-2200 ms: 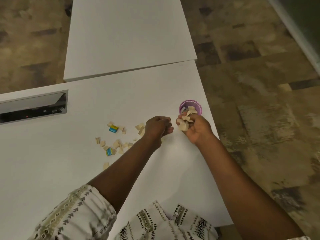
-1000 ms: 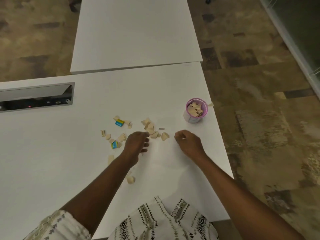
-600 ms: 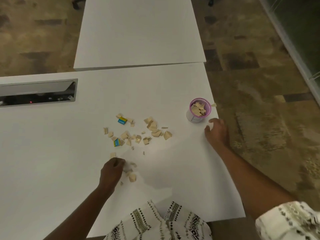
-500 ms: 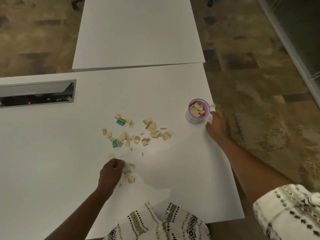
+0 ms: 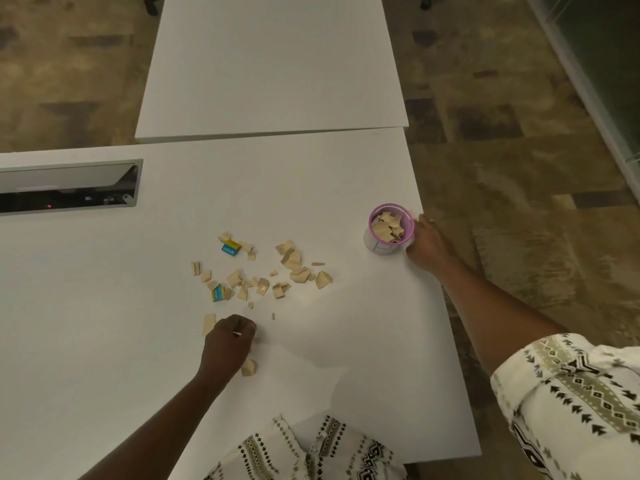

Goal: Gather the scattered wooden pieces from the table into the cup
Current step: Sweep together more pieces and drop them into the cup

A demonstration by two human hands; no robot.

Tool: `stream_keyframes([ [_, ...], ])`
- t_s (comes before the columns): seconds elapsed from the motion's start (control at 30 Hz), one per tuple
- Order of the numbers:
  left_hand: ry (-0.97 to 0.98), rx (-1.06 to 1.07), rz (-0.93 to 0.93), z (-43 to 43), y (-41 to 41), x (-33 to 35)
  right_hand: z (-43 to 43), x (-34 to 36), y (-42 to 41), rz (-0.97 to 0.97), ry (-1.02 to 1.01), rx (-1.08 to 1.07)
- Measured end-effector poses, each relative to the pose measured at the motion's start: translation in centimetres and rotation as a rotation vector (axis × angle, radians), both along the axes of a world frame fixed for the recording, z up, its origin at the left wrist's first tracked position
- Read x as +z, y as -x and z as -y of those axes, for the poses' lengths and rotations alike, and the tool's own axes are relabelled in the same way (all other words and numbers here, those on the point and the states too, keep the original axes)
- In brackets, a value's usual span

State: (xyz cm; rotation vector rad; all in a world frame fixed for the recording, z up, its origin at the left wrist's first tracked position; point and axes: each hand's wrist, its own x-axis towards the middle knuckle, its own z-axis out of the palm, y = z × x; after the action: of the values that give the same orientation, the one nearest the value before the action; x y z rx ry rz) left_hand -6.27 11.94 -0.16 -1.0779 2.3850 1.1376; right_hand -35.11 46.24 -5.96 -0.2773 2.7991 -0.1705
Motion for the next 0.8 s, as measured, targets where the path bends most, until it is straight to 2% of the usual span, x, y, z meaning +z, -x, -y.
stream_keyframes([
  [0.17,0.253,-0.056,-0.040,0.7,-0.8,-1.6,2.2,1.2,-6.1,0.046,0.038,-0.090],
  [0.23,0.391,-0.012,0.035,0.5,-1.5,-2.3,3.8,1.4,-10.0,0.080,0.085,-0.165],
  [0.27,0.396,0.045,0.113,0.2,-1.8,-2.5,4.6,1.2,-11.9,0.091,0.103,-0.179],
  [0.37,0.211,0.281,0.313,-1.6,-2.4,-3.3,7.5,0.7,-17.0,0.094,0.135,-0.152],
  [0.47,0.065,0.411,0.330,-4.4,-1.9,-3.3,10.9,0.8,-19.9,0.111,0.172,-0.123],
  [0.57,0.008,0.321,0.294,-6.9,-0.2,-2.9,14.0,1.2,-21.0,0.146,0.243,-0.028],
  [0.7,-0.068,0.176,0.105,-8.5,3.0,-1.9,16.8,2.2,-19.9,0.176,0.348,0.125],
  [0.8,0.053,0.051,-0.002,-6.4,4.3,-1.4,17.7,3.1,-17.3,0.077,0.394,0.106],
])
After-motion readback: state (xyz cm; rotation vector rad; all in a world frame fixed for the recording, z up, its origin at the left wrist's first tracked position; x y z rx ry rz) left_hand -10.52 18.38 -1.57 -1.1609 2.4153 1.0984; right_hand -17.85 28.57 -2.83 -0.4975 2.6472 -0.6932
